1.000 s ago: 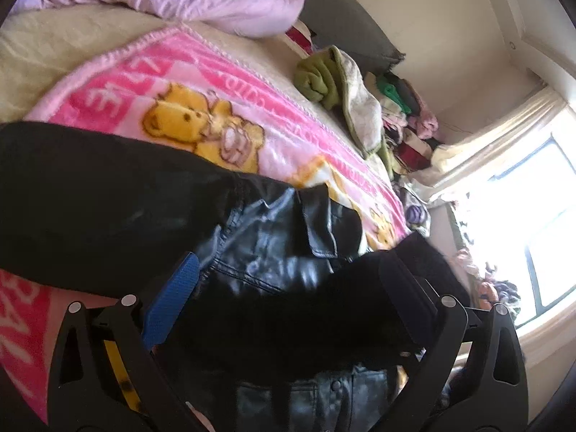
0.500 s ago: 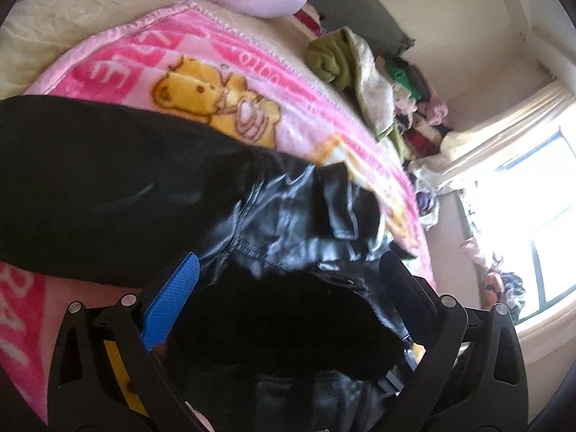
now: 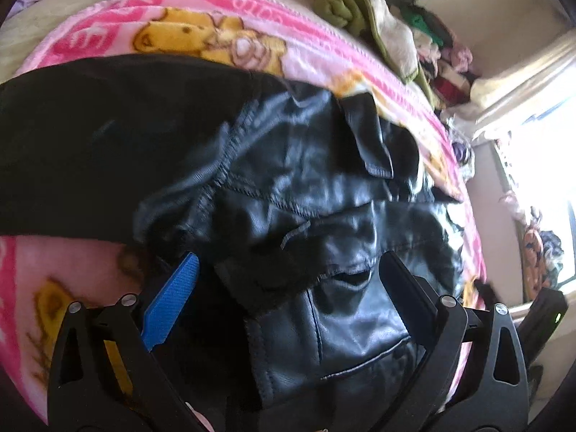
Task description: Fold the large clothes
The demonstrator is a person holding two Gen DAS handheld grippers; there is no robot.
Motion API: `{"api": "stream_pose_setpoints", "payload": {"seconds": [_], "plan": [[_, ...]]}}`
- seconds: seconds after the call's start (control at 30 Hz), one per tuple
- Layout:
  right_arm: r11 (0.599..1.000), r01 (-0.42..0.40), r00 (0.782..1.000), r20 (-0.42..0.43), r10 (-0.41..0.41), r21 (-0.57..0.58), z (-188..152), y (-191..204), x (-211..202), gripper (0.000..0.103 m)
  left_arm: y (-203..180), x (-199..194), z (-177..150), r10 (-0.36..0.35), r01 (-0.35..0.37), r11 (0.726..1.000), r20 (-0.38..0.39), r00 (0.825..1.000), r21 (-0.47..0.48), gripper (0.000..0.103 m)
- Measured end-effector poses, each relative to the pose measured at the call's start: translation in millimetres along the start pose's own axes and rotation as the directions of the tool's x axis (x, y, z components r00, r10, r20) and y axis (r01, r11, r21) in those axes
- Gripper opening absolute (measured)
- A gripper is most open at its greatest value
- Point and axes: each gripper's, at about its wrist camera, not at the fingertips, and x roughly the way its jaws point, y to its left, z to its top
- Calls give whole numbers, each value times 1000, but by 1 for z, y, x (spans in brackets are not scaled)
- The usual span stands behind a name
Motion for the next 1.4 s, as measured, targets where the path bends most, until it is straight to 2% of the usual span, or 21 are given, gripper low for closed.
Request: {"api": "stream_pose_setpoints", "payload": {"seconds": [0.13,0.2,0.23,0.27,0.3,0.33,0.4,0.5,0.6,0.67,0.8,0.97,1.13,1.3,1.4], "plan": [[997,63,998,6,-63,48,10,-36,-3,83,-6,9,-12,51,-50,998,-23,998,37,94],[993,85,996,5,-86,78,13,-52,-3,83,-9,11,-15,71,-70,996,-21,997,49,89],[990,102,995,3,-102,101,15,-62,-3,83,-12,13,-17,94,-92,993,-16,995,70,82],[987,115,993,-4,-115,113,17,-68,-2,83,-14,13,-18,108,-107,991,-9,994,82,64],[985,122,992,-12,-122,121,18,-73,0,83,-16,13,-17,115,-114,990,-4,993,87,54],[983,130,992,-18,-129,126,19,-78,2,83,-18,13,-17,118,-118,989,4,993,94,50],[978,156,988,-35,-152,136,21,-88,7,83,-23,11,-18,116,-118,987,19,993,111,28],[973,176,984,-52,-170,150,23,-98,15,83,-24,5,-14,68,-73,990,48,997,123,12],[969,179,983,-64,-171,169,24,-106,22,83,-31,-5,-13,43,-56,987,86,995,153,7],[968,164,986,-69,-154,190,25,-110,27,78,-40,-13,-12,16,-36,984,114,993,177,5],[957,134,990,-86,-116,256,31,-122,36,63,-62,-30,1,-4,-36,974,176,984,225,4],[956,141,989,-88,-122,257,41,-123,45,61,-85,-50,17,-38,-24,967,238,971,252,3],[956,141,987,-110,-116,258,39,-121,56,55,-90,-43,17,-32,-44,961,266,964,273,3],[955,126,989,-113,-98,269,38,-122,59,52,-84,-26,16,-7,-69,955,252,968,290,3],[963,117,989,-115,-91,243,38,-120,61,33,-76,-18,17,6,-76,956,243,970,282,3]]}}
